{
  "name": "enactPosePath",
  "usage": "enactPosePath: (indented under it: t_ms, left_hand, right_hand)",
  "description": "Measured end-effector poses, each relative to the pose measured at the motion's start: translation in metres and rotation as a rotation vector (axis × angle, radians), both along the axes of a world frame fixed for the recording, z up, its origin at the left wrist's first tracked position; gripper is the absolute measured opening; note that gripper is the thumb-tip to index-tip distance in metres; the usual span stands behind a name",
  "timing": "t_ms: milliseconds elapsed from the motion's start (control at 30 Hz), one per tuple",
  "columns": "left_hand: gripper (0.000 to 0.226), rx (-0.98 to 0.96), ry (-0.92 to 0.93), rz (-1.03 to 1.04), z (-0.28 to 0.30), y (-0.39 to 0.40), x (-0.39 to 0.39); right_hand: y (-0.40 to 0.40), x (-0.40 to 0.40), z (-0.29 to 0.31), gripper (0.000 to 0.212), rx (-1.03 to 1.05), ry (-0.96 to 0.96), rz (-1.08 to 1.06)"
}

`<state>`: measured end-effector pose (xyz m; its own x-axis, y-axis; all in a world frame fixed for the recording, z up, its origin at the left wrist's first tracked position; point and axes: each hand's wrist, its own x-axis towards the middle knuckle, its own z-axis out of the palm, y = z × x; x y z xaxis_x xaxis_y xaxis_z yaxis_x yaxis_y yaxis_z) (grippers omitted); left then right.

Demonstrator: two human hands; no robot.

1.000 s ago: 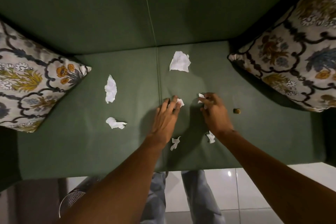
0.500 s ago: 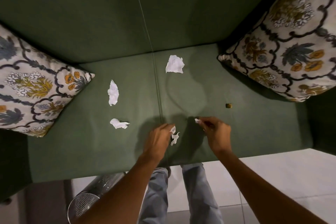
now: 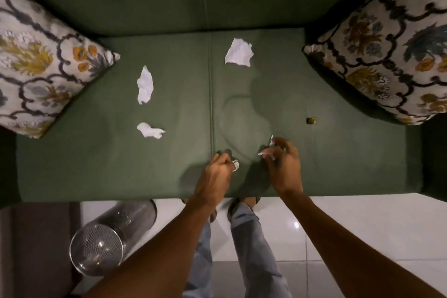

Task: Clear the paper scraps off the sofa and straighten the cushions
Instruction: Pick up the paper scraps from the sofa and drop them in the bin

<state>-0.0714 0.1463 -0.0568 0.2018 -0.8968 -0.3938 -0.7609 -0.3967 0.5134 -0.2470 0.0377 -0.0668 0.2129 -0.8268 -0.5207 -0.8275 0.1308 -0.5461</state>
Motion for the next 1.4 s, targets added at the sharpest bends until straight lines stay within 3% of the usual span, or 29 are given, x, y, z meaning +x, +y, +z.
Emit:
enactPosePath:
  t_ms: [133,233,367,467,567,667,967,1133,1267,1400]
  left_hand:
    - [0.018,0.063,0.072,0.056,-0.005,0.009,0.0]
    - [0.017,-0.006,0.06,0.164,0.003,0.02,0.005]
    - [0.015,-0.102,0.032,0.298,0.019,0.053,0.02]
    - [0.023,-0.079,0.035,0.499,0.026,0.091,0.035]
    - [0.022,-0.023,0.051,0.797,0.029,0.147,0.055]
    - [0.023,-0.017,0.044,1.036,0.024,0.215,0.081]
    - [0.015,-0.01,-0.006,1.541,-0.007,0.42,0.144]
    - [0.013,-0.053,-0.027,1.585,-0.048,0.477,0.164]
    - [0.013,-0.001,-0.041,1.567,-0.082,0.498,0.174]
    - [0.028,0.126,-0.07,1.457,-0.093,0.505,0.175]
  right_hand:
    - [-0.001,0.006,-0.009,0.016,-0.065,0.043,-0.035]
    - [0.008,0.017,-0.006,0.016,-0.084,0.047,-0.021]
    - [0.038,0.041,0.011,0.007,-0.122,-0.059,0.041]
    - [0.077,0.068,0.024,0.014,-0.073,-0.166,0.056]
    - [0.13,0.107,0.028,0.006,0.007,-0.22,0.11]
    - [0.19,0.15,0.026,0.012,0.035,-0.247,0.228]
    - [0.393,0.272,0.004,0.029,0.265,-0.421,0.416]
    - [0.467,0.312,-0.042,0.028,0.324,-0.398,0.483]
    - [0.495,0.326,-0.085,0.032,0.29,-0.26,0.579]
    - [0.501,0.329,-0.105,0.042,0.202,-0.134,0.71]
